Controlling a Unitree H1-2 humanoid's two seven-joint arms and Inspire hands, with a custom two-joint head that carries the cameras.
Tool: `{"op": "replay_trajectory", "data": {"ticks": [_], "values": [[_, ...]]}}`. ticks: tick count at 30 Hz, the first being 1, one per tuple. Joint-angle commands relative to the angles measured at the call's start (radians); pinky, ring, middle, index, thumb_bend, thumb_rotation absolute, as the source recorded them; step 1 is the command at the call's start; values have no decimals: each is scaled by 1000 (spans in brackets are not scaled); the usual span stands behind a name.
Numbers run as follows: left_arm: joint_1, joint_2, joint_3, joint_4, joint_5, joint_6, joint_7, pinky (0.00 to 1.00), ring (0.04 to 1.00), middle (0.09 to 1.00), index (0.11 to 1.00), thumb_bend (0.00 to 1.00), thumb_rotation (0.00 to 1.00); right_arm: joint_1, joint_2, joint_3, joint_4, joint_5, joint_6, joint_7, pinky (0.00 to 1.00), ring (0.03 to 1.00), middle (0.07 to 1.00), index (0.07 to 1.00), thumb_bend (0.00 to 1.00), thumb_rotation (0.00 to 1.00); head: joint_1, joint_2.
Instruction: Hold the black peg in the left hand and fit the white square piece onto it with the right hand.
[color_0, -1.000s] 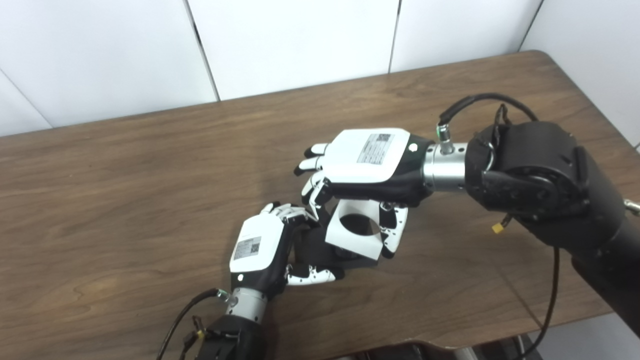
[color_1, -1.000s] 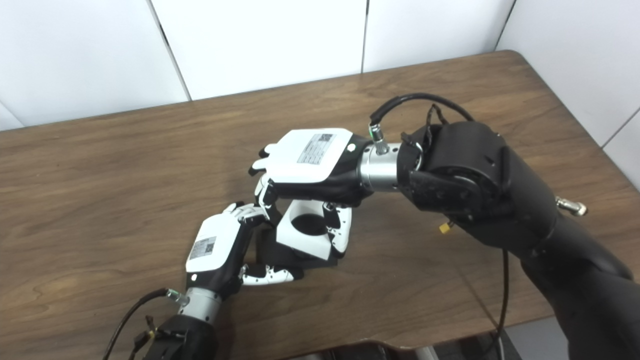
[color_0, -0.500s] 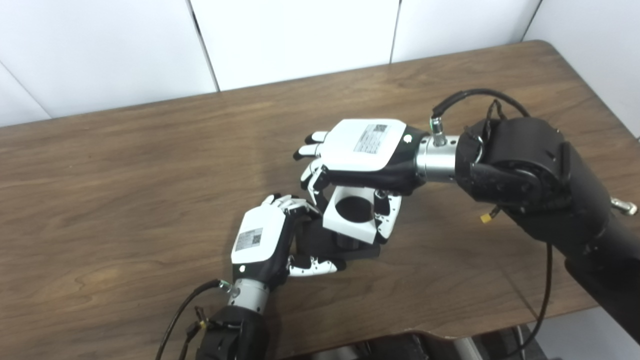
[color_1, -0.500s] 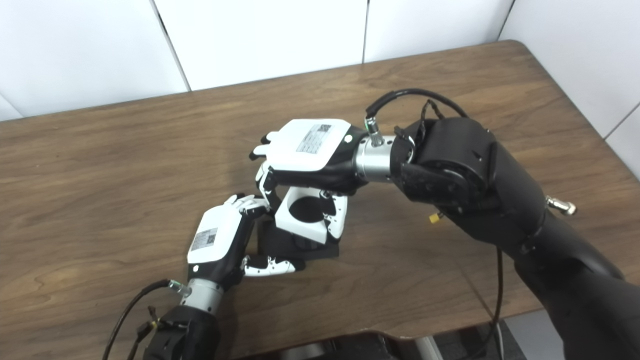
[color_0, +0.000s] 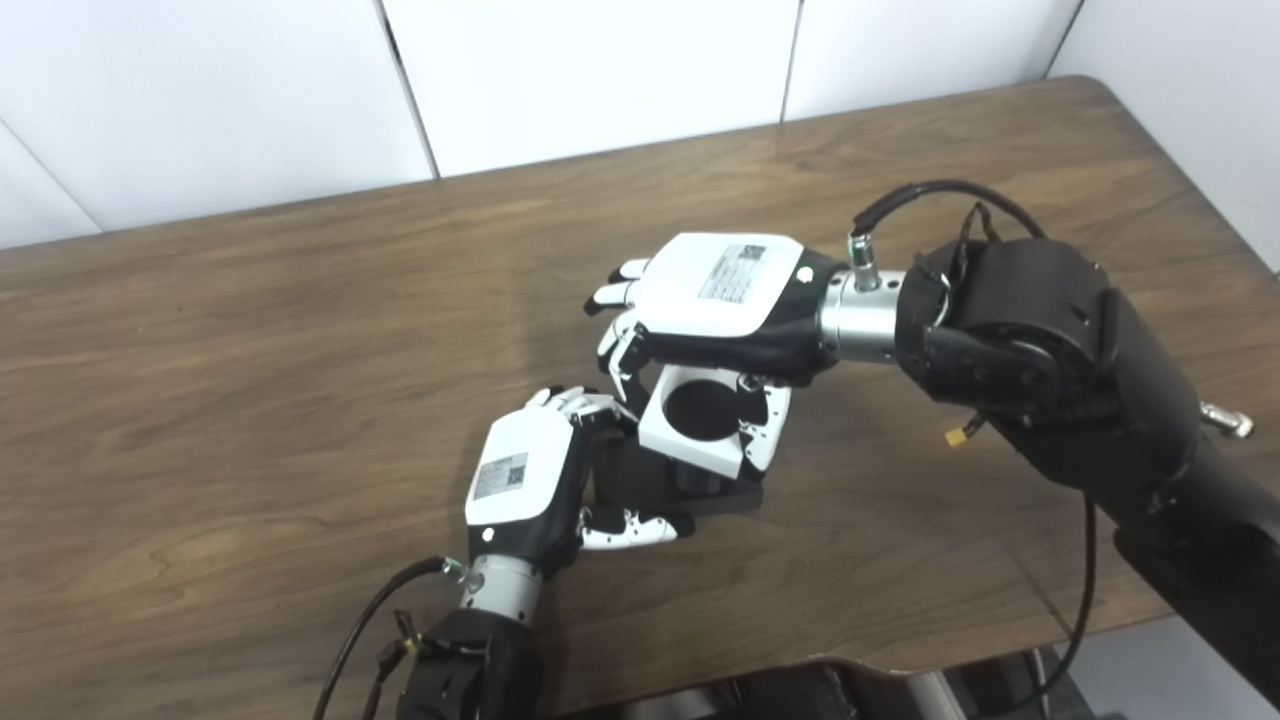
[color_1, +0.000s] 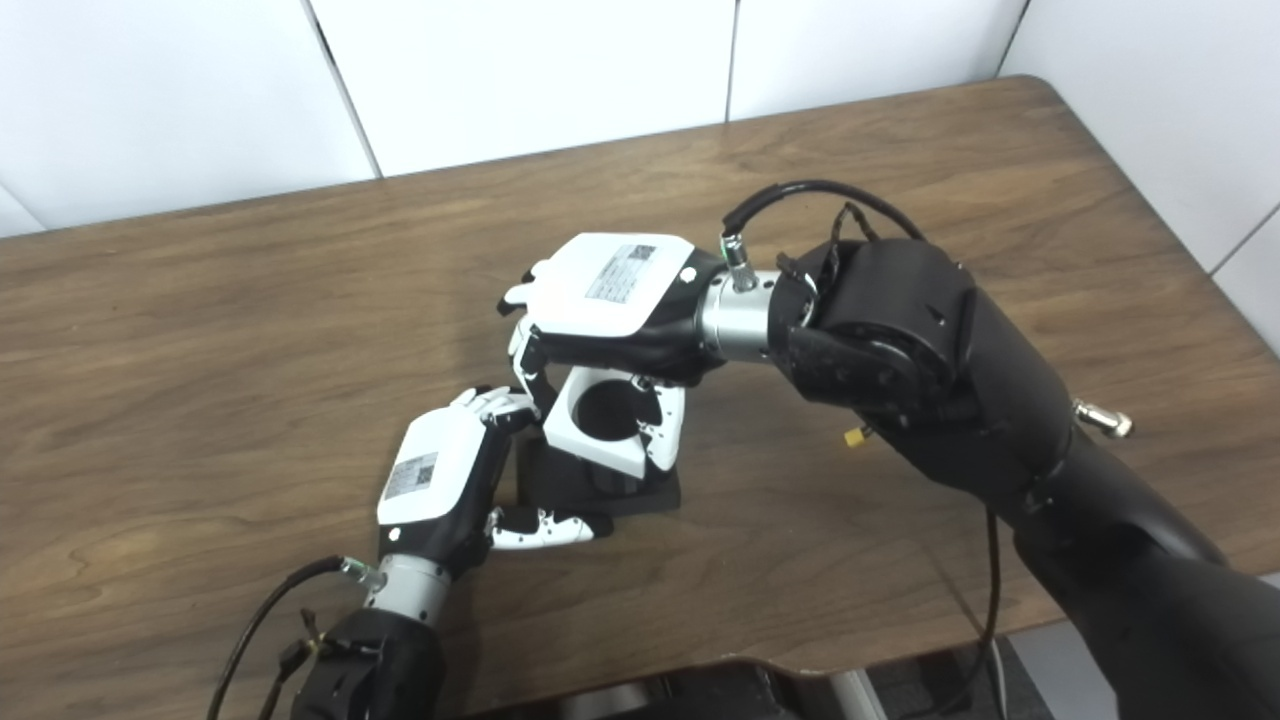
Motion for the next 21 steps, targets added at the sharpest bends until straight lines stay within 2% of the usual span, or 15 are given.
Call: {"op": "replay_trajectory", "data": {"ticks": [1,21], "values": [[21,-26,-38,0,6,-5,-17,920,838,759,485,515,51,-33,7,-12,1,-2,-25,-29,945,937,794,485,524,131,1,1],[16,-24,-52,-17,6,26,-28,926,841,760,486,515,52,-17,-7,-36,95,-5,-58,-64,932,931,791,484,523,129,4,8]]}}
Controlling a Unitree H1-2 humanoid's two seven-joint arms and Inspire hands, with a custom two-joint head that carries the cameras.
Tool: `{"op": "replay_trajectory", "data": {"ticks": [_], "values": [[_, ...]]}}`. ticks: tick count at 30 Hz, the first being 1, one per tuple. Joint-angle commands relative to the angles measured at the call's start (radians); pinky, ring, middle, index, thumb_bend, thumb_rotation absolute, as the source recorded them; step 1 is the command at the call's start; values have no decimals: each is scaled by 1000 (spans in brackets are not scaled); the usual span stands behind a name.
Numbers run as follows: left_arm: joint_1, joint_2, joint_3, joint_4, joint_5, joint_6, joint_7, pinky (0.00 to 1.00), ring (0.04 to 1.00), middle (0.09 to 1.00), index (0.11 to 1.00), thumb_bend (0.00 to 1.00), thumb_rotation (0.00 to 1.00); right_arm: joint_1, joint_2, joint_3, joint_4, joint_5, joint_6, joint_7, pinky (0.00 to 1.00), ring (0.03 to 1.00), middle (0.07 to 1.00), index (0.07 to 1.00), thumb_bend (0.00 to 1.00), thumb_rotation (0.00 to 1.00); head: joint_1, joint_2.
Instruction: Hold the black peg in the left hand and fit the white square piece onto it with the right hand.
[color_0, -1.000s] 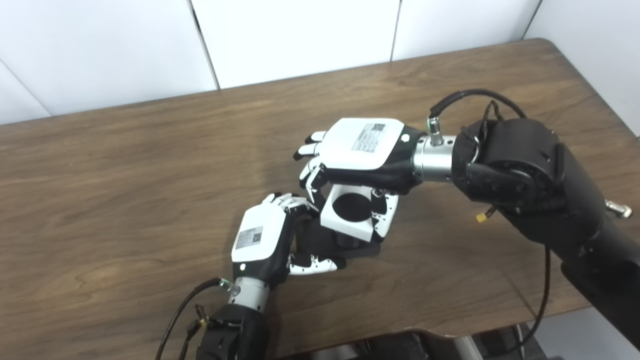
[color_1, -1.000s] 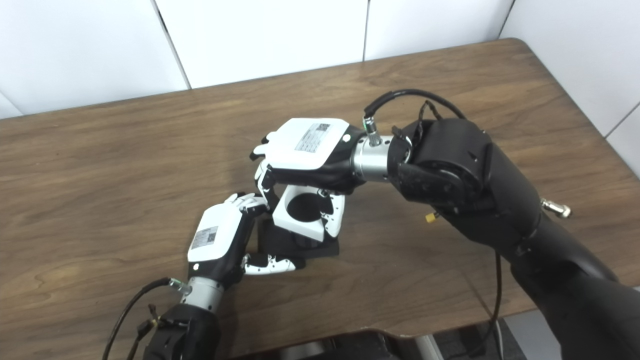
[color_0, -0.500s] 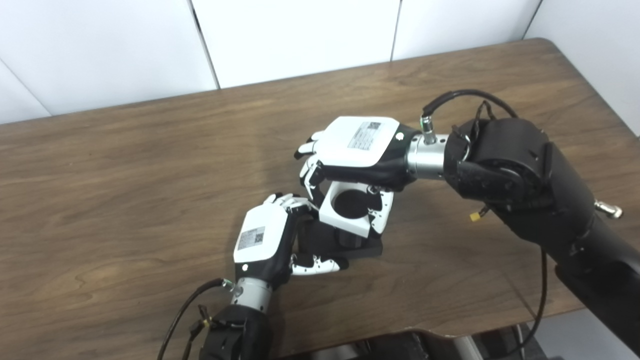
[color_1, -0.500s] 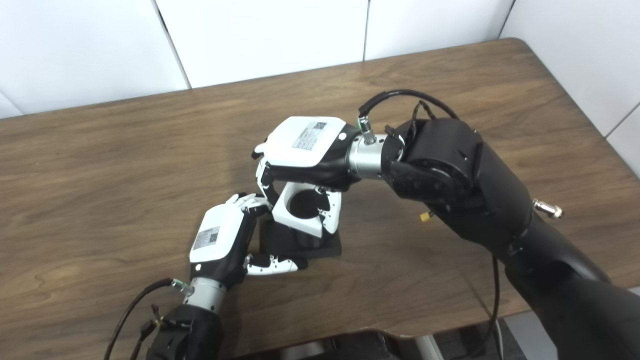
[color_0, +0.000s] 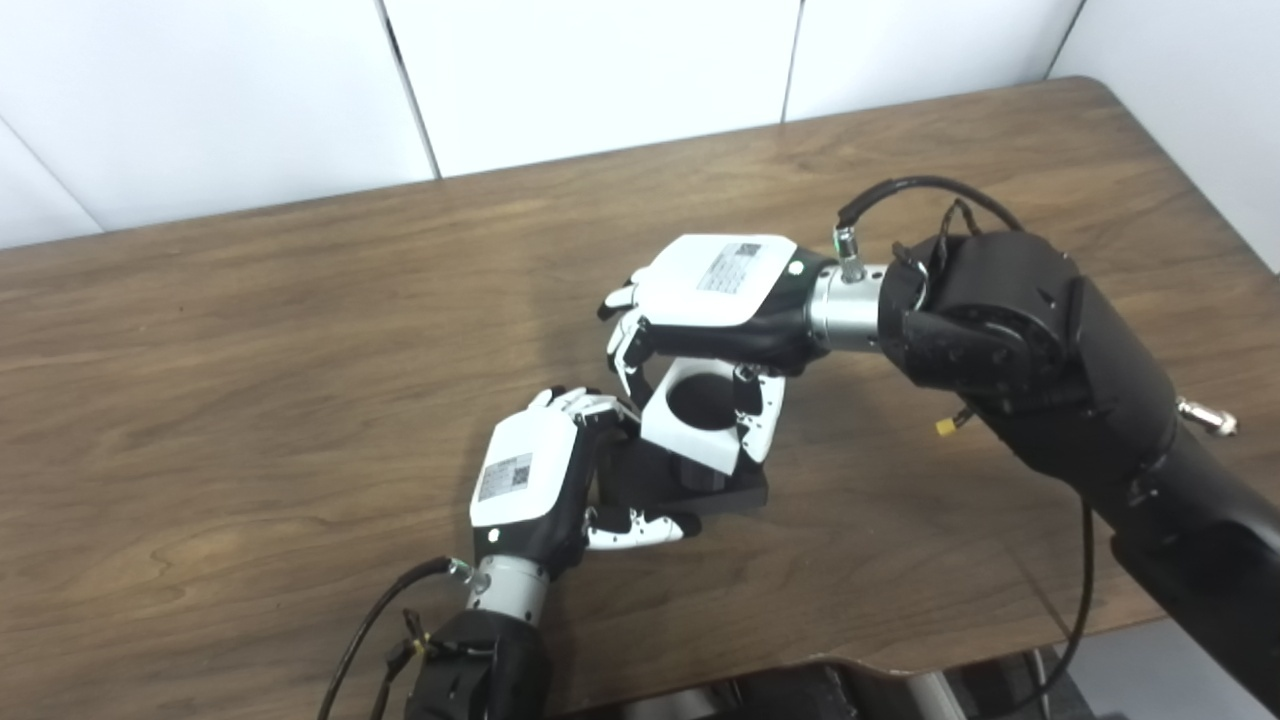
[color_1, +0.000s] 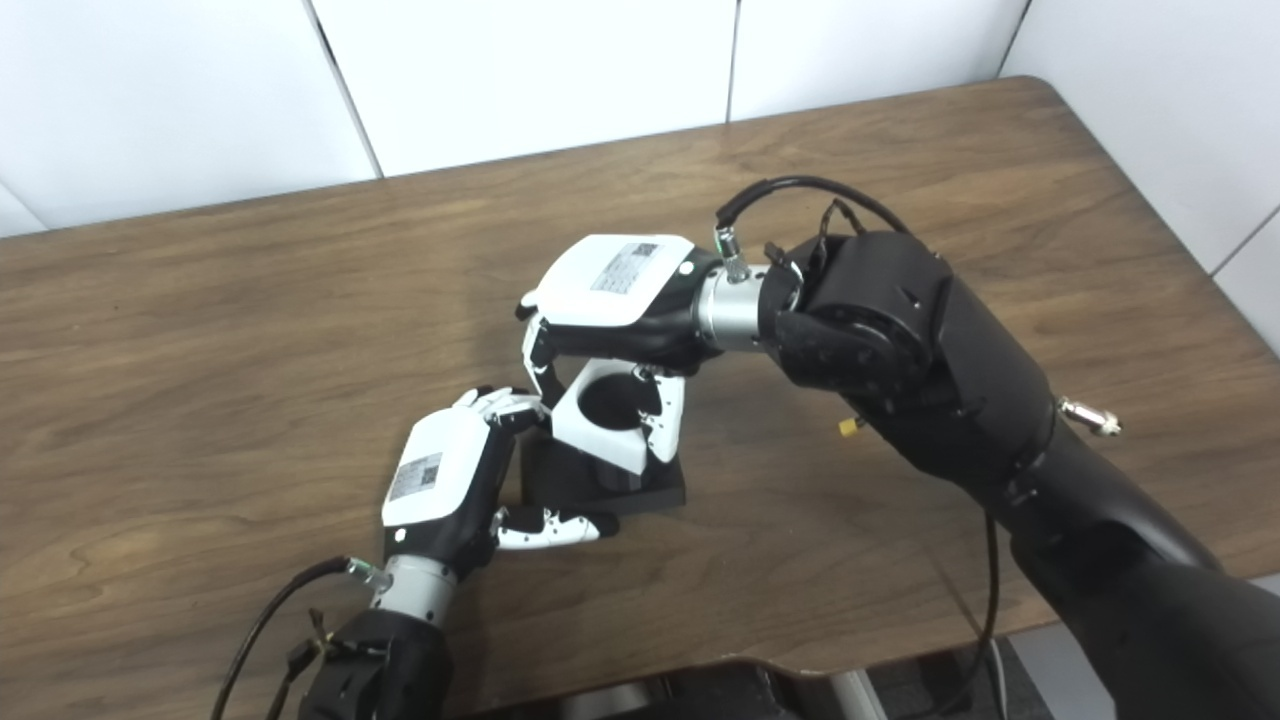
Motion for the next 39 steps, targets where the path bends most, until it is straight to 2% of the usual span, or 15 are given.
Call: {"op": "replay_trajectory", "data": {"ticks": [1,10,20,21,22,23,24,29,34,39], "values": [[14,-19,-34,-5,4,-10,-26,925,841,760,486,515,52,-29,-18,-28,4,-9,-22,-42,931,930,792,484,523,129,-1,1],[12,-17,-33,-7,2,-10,-28,931,843,761,486,514,52,-17,-31,-35,-2,-6,-32,-34,914,918,777,484,524,131,-3,5],[12,-17,-31,-7,0,-10,-26,934,841,760,486,514,51,-13,-22,-32,-22,-27,-14,-7,906,918,782,489,526,148,-2,6],[12,-17,-31,-6,-1,-11,-25,934,840,760,486,514,51,-14,-20,-32,-24,-30,-10,-4,907,920,785,530,747,198,-2,6],[12,-17,-31,-6,-1,-11,-25,935,841,760,486,514,51,-16,-20,-32,-25,-32,-8,0,908,922,788,552,865,235,-2,6],[12,-17,-32,-7,0,-10,-26,936,841,760,485,514,51,-19,-21,-31,-27,-33,-8,4,913,924,793,572,946,294,-2,6],[12,-17,-32,-7,1,-10,-27,935,842,760,485,514,51,-21,-22,-31,-27,-34,-9,7,915,925,797,582,973,330,-2,6],[11,-17,-31,-10,3,-6,-33,939,843,761,486,514,52,-33,-21,-31,-32,-40,1,35,932,939,824,607,1000,410,-4,6],[11,-17,-31,-8,4,-7,-32,932,843,760,485,514,52,-50,-18,-33,-30,-43,12,49,941,949,839,626,1000,399,-3,6],[10,-17,-29,-8,0,-7,-36,934,844,762,485,514,51,-76,-19,-33,-35,-46,35,76,955,965,891,688,1000,425,-2,6]]}}
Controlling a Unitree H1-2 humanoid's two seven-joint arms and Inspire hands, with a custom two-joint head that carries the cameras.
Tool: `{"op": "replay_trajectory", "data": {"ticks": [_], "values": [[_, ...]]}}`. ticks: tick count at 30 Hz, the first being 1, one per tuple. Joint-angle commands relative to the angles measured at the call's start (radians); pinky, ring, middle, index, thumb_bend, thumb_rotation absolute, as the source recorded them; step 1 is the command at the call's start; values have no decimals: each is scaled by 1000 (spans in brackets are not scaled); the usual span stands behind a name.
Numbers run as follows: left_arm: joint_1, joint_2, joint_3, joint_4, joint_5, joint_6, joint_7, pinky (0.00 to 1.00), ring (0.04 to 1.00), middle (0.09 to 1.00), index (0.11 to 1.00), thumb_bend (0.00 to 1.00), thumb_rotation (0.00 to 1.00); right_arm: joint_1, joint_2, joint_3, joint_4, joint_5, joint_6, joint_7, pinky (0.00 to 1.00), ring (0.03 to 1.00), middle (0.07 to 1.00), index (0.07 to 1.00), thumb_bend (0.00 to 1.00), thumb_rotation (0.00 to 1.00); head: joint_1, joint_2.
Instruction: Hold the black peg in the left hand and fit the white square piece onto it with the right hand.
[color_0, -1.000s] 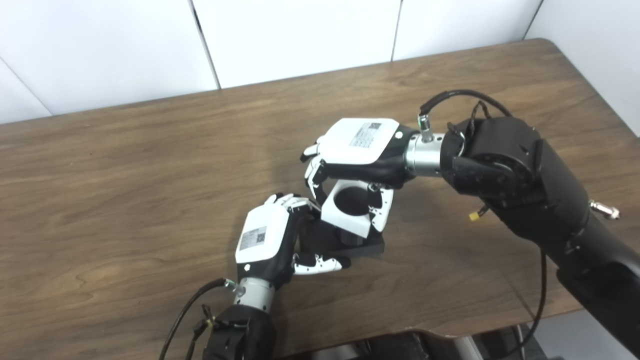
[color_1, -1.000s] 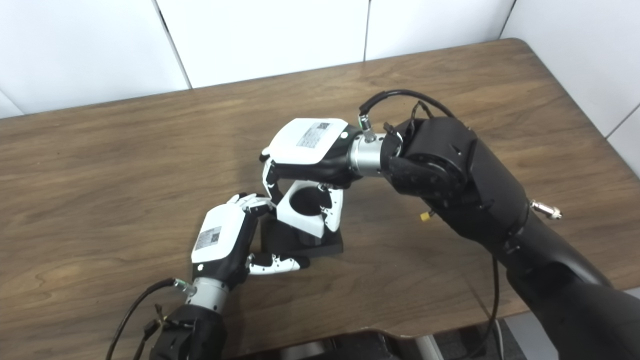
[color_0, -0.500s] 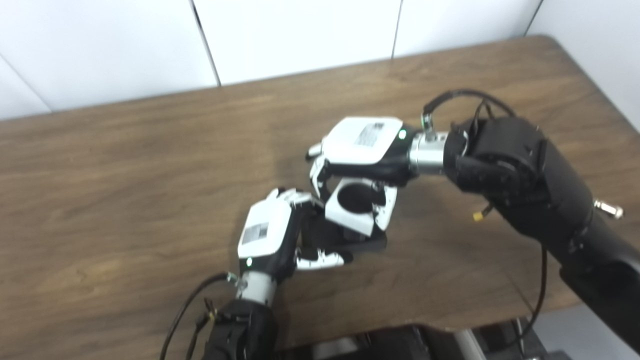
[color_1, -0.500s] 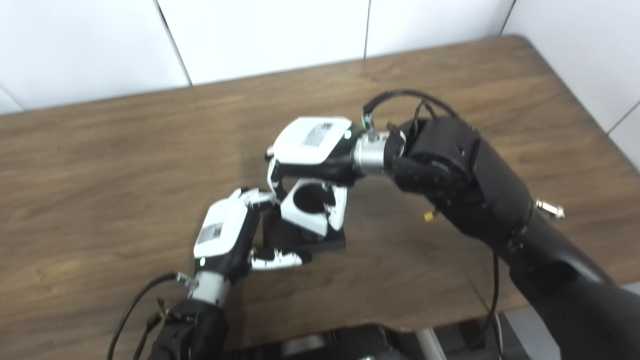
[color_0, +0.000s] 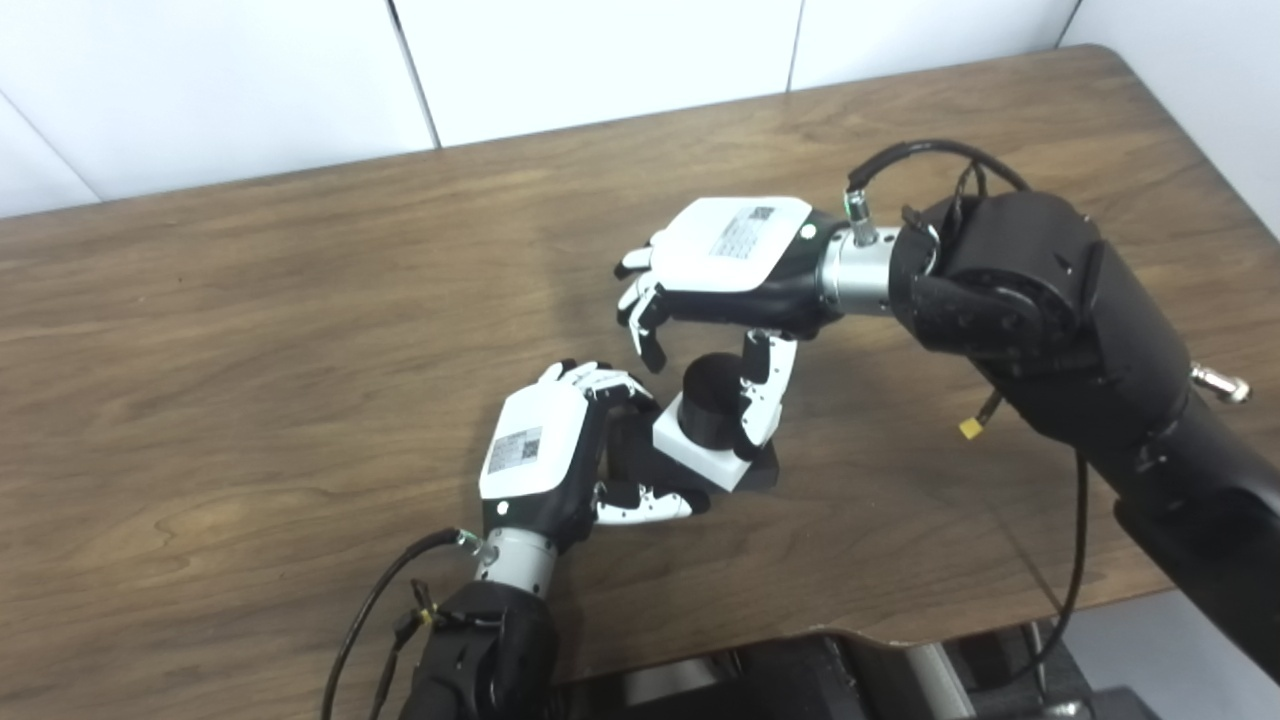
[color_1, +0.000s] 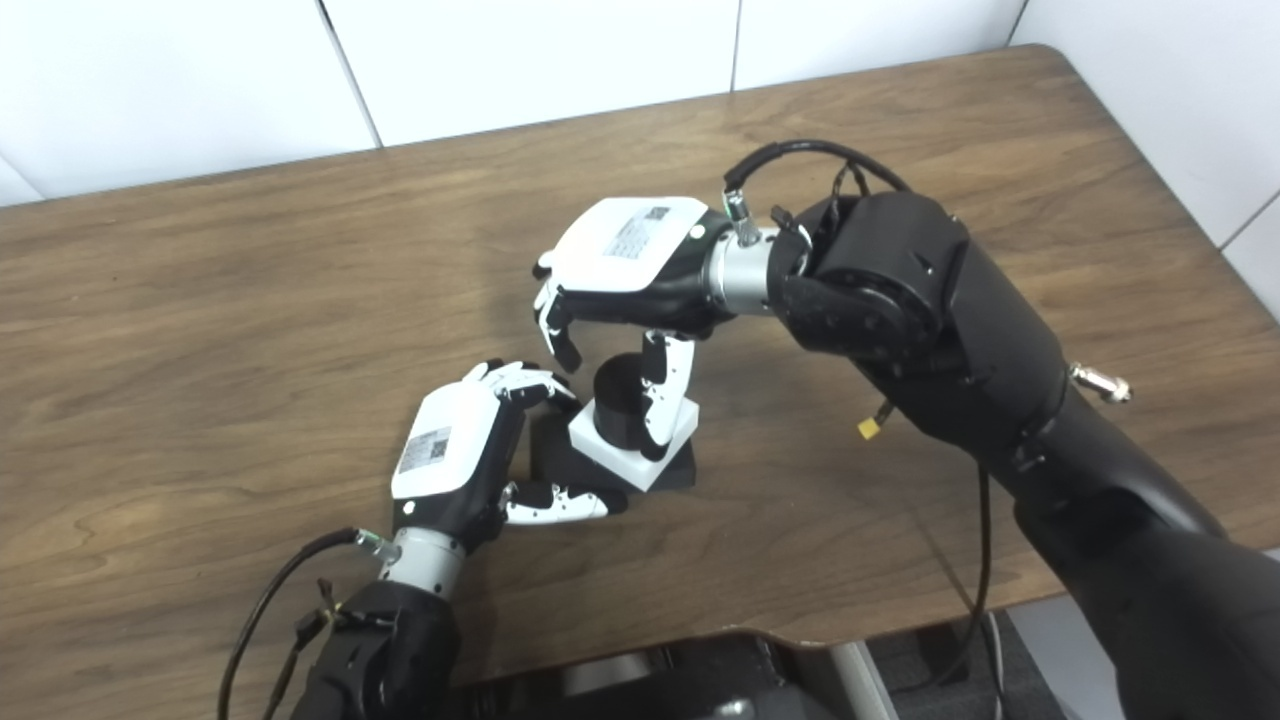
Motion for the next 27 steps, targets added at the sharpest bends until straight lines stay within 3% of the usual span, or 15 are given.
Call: {"op": "replay_trajectory", "data": {"ticks": [1,8,19,27], "values": [[10,-15,-21,-2,1,-7,-20,934,844,762,485,514,51,-52,-11,-22,-30,-7,27,9,959,971,903,701,1000,435,-2,0],[9,-14,-20,3,0,-9,-18,935,843,761,485,514,51,-66,-11,-26,-34,-21,54,30,983,1000,948,791,1000,479,1,-9],[11,-9,-13,3,-1,-1,-26,929,840,759,486,514,54,-75,-13,-46,-32,-21,55,23,967,1000,951,787,1000,452,-4,-19],[10,-15,-13,-11,53,25,-38,898,827,761,496,516,81,-73,-14,-57,-32,-16,65,26,963,1000,952,779,1000,449,-5,-26]]}}
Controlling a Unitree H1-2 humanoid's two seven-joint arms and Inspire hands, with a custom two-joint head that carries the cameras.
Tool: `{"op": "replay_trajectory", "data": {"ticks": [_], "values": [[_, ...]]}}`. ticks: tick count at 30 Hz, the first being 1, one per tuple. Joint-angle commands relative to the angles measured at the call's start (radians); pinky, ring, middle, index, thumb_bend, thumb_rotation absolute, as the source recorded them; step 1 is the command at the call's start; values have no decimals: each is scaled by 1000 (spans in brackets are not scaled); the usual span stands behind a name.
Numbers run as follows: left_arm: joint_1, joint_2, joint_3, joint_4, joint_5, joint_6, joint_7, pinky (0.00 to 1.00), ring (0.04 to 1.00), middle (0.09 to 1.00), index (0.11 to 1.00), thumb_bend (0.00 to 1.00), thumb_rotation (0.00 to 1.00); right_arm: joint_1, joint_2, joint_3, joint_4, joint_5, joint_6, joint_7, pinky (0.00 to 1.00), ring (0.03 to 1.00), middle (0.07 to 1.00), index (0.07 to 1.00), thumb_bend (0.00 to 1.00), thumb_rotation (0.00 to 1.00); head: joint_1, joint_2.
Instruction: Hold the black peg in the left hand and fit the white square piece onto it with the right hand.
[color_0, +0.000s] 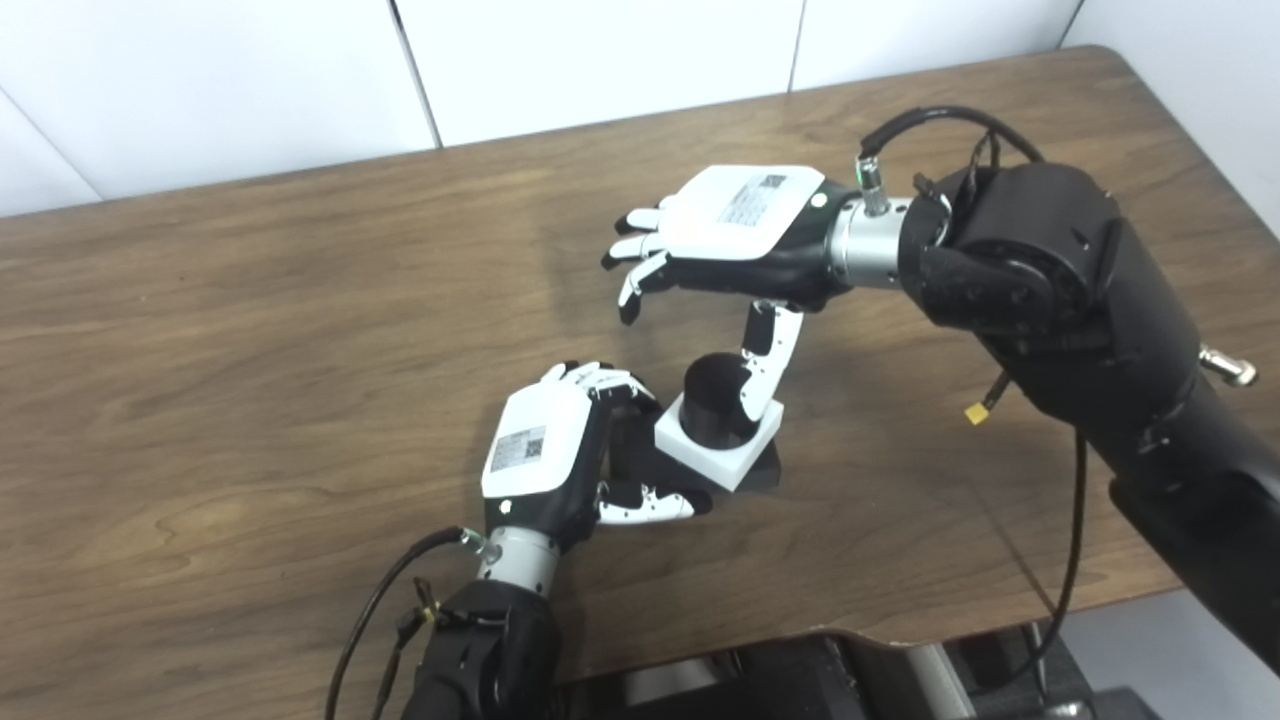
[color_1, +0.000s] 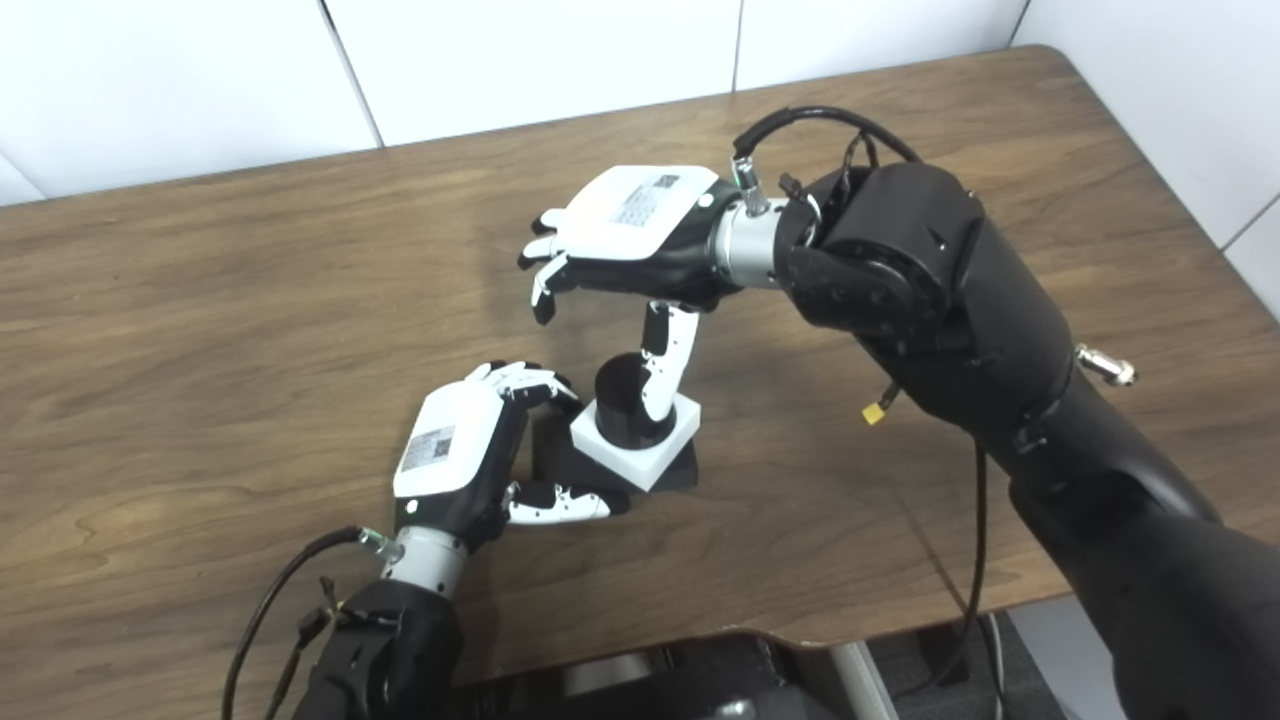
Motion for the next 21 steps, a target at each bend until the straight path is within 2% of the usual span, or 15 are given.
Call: {"op": "replay_trajectory", "data": {"ticks": [1,3,4,6,8,10,21], "values": [[10,-8,-12,-10,16,8,-23,892,826,765,590,693,191,-46,-14,-24,-26,1,29,1,961,1000,952,777,1000,444,1,0],[-1,-7,-13,-22,27,8,-39,893,830,776,659,828,261,-44,-17,-29,-26,5,31,2,960,1000,951,775,1000,439,4,1],[-12,-1,-15,-32,31,8,-67,902,843,795,706,903,309,-44,-19,-31,-26,6,32,3,957,1000,951,774,1000,434,5,1],[-35,12,-18,-51,25,11,-139,945,892,854,796,978,363,-43,-24,-35,-23,8,30,3,957,1000,952,774,1000,433,10,0],[-60,28,-18,-74,6,22,-230,982,943,910,863,996,386,-45,-29,-35,-17,6,24,0,960,1000,953,776,1000,440,12,0],[-73,38,-15,-83,-3,22,-279,989,979,949,907,1000,400,-48,-33,-34,-11,6,18,-5,963,1000,952,776,1000,445,12,-2],[-88,57,-14,-65,10,9,-326,990,1000,996,975,1000,468,-68,-32,-33,6,19,14,-14,971,1000,954,780,1000,448,13,-9]]}}
